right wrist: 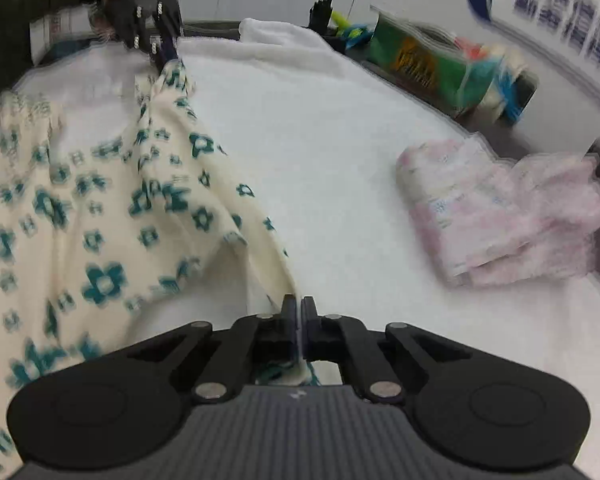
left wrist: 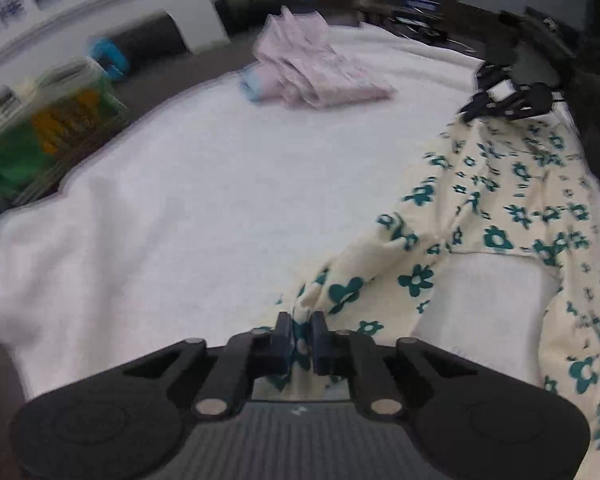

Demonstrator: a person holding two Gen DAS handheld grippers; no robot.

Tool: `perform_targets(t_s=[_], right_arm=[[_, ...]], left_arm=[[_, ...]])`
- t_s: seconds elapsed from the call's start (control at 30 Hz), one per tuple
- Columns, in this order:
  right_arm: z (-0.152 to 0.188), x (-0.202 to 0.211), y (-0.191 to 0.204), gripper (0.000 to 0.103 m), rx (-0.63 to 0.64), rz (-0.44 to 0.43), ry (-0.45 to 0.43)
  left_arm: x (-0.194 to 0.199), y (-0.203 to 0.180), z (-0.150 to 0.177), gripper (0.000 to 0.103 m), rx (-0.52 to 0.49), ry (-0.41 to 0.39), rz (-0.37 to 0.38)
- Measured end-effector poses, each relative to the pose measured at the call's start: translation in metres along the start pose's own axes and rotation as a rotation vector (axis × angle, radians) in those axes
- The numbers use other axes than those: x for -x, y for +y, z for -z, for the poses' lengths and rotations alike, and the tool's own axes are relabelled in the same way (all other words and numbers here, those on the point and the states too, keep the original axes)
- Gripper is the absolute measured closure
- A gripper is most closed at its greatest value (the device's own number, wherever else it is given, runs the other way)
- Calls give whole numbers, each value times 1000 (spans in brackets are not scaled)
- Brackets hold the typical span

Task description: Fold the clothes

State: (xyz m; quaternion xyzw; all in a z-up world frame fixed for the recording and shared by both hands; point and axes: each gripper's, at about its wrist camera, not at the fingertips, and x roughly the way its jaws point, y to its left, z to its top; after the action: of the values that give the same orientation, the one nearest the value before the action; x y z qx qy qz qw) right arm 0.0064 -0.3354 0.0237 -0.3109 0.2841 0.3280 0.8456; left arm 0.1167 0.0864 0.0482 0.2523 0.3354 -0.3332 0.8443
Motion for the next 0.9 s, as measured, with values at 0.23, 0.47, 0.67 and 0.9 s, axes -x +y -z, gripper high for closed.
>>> perform_targets(t_s=[0.23,0.47,0.67,0.9], right_arm=[[12,53,76,101,189,341,-57],[2,72,64,30,9,50,-77],[-27,43,18,25,-166,-203,-152],[-33,-24,4,98,-117,-258,59]], left_arm=[[68,-113,38,103,-150,-192,-290],[57,-84,15,55,-135,-160,-75],[-18,-21,-16,31,-115,-37,10],[-36,-8,-13,97,-79,35,137]])
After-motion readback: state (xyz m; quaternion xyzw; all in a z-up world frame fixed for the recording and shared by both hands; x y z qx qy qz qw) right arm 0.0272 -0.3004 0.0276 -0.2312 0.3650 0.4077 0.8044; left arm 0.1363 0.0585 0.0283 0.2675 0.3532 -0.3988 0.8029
